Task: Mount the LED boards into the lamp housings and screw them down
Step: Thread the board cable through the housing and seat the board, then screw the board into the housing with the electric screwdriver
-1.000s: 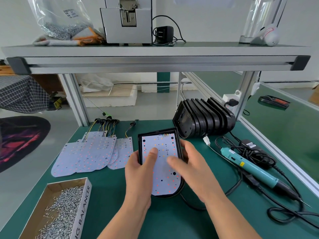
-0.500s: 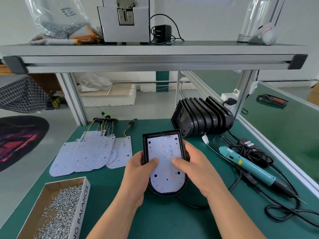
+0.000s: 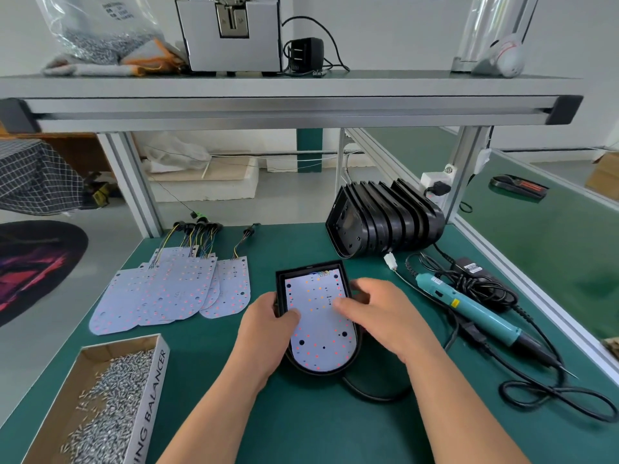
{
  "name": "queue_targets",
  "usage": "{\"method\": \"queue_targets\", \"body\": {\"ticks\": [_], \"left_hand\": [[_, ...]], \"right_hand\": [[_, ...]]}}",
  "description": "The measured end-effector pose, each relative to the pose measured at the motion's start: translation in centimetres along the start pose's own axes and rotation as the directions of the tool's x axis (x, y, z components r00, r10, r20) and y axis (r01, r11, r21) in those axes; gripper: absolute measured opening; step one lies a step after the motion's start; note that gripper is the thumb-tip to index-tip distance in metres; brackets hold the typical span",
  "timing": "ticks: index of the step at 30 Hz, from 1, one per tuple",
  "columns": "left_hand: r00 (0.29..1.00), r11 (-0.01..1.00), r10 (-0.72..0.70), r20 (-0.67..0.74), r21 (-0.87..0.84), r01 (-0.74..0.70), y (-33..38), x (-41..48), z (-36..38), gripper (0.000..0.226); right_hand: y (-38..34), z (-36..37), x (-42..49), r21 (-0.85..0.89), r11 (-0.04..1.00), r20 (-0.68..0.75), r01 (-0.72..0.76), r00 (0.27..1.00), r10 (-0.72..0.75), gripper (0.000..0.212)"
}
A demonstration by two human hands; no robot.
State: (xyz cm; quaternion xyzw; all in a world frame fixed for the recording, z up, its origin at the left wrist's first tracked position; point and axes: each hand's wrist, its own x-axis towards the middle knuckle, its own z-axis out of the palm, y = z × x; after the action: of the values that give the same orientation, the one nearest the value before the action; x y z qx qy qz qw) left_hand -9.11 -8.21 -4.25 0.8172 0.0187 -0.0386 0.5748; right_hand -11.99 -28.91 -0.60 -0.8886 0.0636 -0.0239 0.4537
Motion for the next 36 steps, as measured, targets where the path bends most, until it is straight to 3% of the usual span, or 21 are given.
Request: {"method": "queue_targets", "body": {"ticks": [3, 7, 9, 13, 15, 19, 24, 28, 36], "left_hand": [[1.0, 0.997, 0.006, -0.008, 0.083, -0.006, 0.2, -0.1, -0.2, 0.008], [1.0, 0.988, 0.009, 0.006, 0.153, -0.01, 0.6, -0.1, -0.6, 0.008], [0.999, 0.987, -0.007, 0.032, 0.164, 0.002, 1.0, -0.4, -0.8, 0.012], [0.995, 0.947, -0.046, 0.09, 0.32, 0.014, 1.3, -0.3, -2.1, 0.024], [0.991, 0.934, -0.071, 0.116, 0.357, 0.025, 1.2, -0.1, -2.7, 0.023], [0.962, 0.967, -0.084, 0.261, 0.255, 0.015, 1.4, -0.7, -2.9, 0.017], [0.88, 0.977, -0.065, 0.471, 0.211, -0.041, 2.1, -1.8, -2.8, 0.033], [0.897, 0.963, -0.039, 0.439, 0.255, -0.083, 1.9, -1.7, -2.6, 0.017], [0.914, 0.963, -0.053, 0.401, 0.262, -0.059, 1.4, -1.2, -2.9, 0.02]], "right_hand": [[0.1, -2.5, 0.0, -0.062, 0.998, -0.184, 0.017, 0.983, -0.028, 0.028], [1.7, -6.7, 0.3, -0.315, 0.949, -0.39, -0.024, 0.915, -0.106, 0.013], [3.6, -8.9, 0.2, -0.452, 0.884, -0.402, -0.117, 0.912, -0.085, 0.027], [7.1, -10.8, -1.1, -0.658, 0.706, -0.285, -0.262, 0.954, 0.089, 0.048], [8.1, -10.7, -1.7, -0.667, 0.702, -0.275, -0.249, 0.958, 0.079, 0.047], [8.3, -10.9, -1.6, -0.663, 0.698, -0.28, -0.27, 0.954, 0.104, 0.044], [9.0, -11.3, -1.6, -0.693, 0.664, -0.271, -0.281, 0.955, 0.122, 0.039], [9.3, -12.1, -1.6, -0.613, 0.743, -0.252, -0.27, 0.958, 0.14, 0.051], [9.7, -12.5, -2.2, -0.504, 0.816, -0.286, -0.282, 0.946, 0.151, 0.055]]}}
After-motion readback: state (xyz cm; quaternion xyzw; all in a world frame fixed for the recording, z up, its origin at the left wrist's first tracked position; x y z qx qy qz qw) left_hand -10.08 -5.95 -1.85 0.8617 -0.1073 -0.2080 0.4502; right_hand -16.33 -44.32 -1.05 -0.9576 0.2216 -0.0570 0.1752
